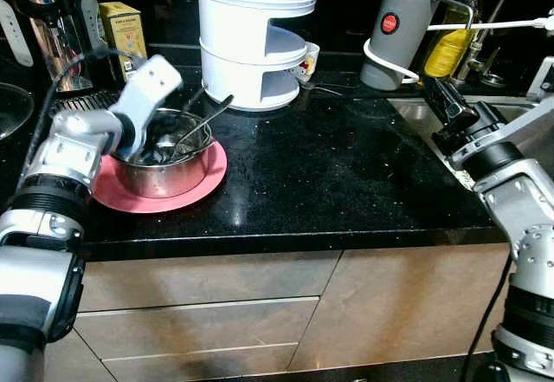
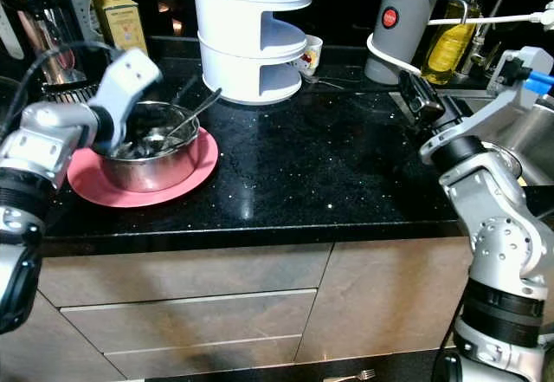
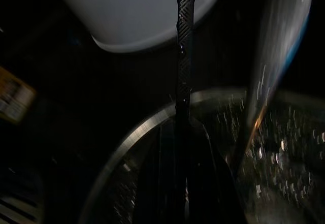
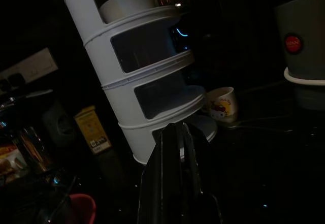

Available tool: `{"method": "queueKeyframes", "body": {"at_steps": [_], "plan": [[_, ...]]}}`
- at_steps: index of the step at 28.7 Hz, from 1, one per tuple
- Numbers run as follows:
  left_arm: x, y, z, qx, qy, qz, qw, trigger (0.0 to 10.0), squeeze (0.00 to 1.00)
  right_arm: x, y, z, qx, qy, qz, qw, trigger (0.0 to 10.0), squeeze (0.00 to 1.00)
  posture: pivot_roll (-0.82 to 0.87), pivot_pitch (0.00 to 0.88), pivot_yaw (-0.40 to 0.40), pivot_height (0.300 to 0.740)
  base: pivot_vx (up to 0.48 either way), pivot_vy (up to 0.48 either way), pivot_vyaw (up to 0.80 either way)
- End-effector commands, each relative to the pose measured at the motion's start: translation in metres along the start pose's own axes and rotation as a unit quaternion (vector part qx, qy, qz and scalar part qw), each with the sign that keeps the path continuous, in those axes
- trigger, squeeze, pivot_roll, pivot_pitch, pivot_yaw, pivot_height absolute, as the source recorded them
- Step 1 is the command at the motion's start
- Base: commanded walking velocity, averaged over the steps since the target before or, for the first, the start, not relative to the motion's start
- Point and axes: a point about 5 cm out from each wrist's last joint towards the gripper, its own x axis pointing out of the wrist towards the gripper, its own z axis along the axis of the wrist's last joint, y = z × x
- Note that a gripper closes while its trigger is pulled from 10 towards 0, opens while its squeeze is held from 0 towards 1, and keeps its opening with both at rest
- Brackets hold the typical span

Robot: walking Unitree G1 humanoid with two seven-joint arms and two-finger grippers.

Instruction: Kitchen organization

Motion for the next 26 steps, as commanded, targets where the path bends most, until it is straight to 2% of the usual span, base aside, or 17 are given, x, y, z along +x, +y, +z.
{"method": "queueKeyframes", "body": {"at_steps": [1, 4, 6, 7, 8, 9, 17, 18, 19, 20, 21, 22, 23, 24, 26], "plan": [[-0.004, 0.003, 0.004, -0.003, -0.013, 0.014, 1.0, 0.0, 0.0, 0.002, 0.001, 0.002, 0.005, -0.013, 0.0, 1.0, 10.0, 0.0, -0.08, 0.0, -0.09, 0.74, 0.0, 0.0, 0.0], [-0.012, 0.004, 0.014, -0.004, -0.048, 0.038, 0.998, 0.0, 0.0, 0.003, 0.006, -0.007, 0.023, -0.012, 0.007, 1.0, 10.0, 0.0, -0.07, 0.0, -0.085, 0.74, 0.0, 0.0, 0.0], [-0.012, 0.004, 0.014, -0.004, -0.048, 0.038, 0.998, 0.0, 0.0, 0.003, 0.006, -0.007, 0.023, -0.012, 0.007, 1.0, 10.0, 0.0, -0.07, 0.0, -0.085, 0.74, 0.0, 0.0, 0.0], [-0.017, 0.002, 0.018, -0.014, -0.067, 0.053, 0.996, 0.0, 0.0, 0.004, 0.011, -0.017, 0.037, -0.004, 0.014, 0.999, 10.0, 0.0, -0.06, 0.0, -0.086, 0.74, 0.0, 0.0, 0.0], [-0.017, 0.002, 0.018, -0.014, -0.067, 0.053, 0.996, 0.0, 0.0, 0.004, 0.011, -0.017, 0.037, -0.004, 0.014, 0.999, 10.0, 0.0, -0.06, 0.0, -0.086, 0.74, 0.0, 0.0, 0.0], [-0.023, -0.004, 0.018, -0.028, -0.083, 0.071, 0.994, 0.0, 0.0, 0.003, 0.018, -0.032, 0.056, 0.008, 0.024, 0.998, 10.0, 0.0, -0.05, 0.0, -0.091, 0.74, 0.0, 0.0, 0.0], [-0.034, -0.011, 0.019, -0.057, -0.125, 0.123, 0.983, 0.0, 0.0, 0.005, 0.025, -0.049, 0.08, 0.018, 0.031, 0.996, 10.0, 0.0, -0.02, 0.0, -0.097, 0.74, 0.0, 0.0, 0.0], [-0.044, -0.017, 0.03, -0.075, -0.191, 0.154, 0.966, 0.0, 0.0, 0.007, 0.03, -0.055, 0.091, 0.016, 0.035, 0.995, 10.0, 0.0, -0.01, 0.0, -0.097, 0.74, 0.0, 0.0, 0.0], [-0.044, -0.017, 0.03, -0.075, -0.191, 0.154, 0.966, 0.0, 0.0, 0.007, 0.03, -0.055, 0.091, 0.016, 0.035, 0.995, 10.0, 0.0, -0.01, 0.0, -0.097, 0.74, 0.0, 0.0, 0.0], [-0.049, -0.021, 0.036, -0.078, -0.224, 0.164, 0.958, 0.0, 0.0, 0.008, 0.032, -0.057, 0.096, 0.013, 0.037, 0.995, 10.0, 0.0, 0.0, 0.0, -0.097, 0.74, 0.0, 0.0, 0.0], [-0.049, -0.021, 0.036, -0.078, -0.224, 0.164, 0.958, 0.0, 0.0, 0.008, 0.032, -0.057, 0.096, 0.013, 0.037, 0.995, 10.0, 0.0, 0.0, 0.0, -0.097, 0.74, 0.0, 0.0, 0.0], [-0.057, -0.027, 0.045, -0.085, -0.264, 0.172, 0.945, 0.0, 0.0, 0.01, 0.034, -0.06, 0.105, 0.007, 0.039, 0.994, 10.0, 0.0, 0.01, 0.0, -0.095, 0.74, 0.0, 0.0, 0.0], [-0.057, -0.027, 0.045, -0.085, -0.264, 0.172, 0.945, 0.0, 0.0, 0.01, 0.034, -0.06, 0.105, 0.007, 0.039, 0.994, 10.0, 0.0, 0.01, 0.0, -0.095, 0.74, 0.0, 0.0, 0.0], [-0.063, -0.037, 0.056, -0.106, -0.309, 0.174, 0.929, 0.0, 0.0, 0.012, 0.035, -0.061, 0.11, 0.0, 0.037, 0.993, 10.0, 0.0, 0.03, 0.0, -0.086, 0.74, 0.0, 0.0, 0.0], [-0.067, -0.049, 0.064, -0.125, -0.341, 0.171, 0.916, 0.0, 0.0, 0.013, 0.034, -0.061, 0.113, -0.004, 0.034, 0.993, 10.0, 0.0, 0.03, 0.0, -0.085, 0.74, 0.0, 0.0, 0.0]]}}
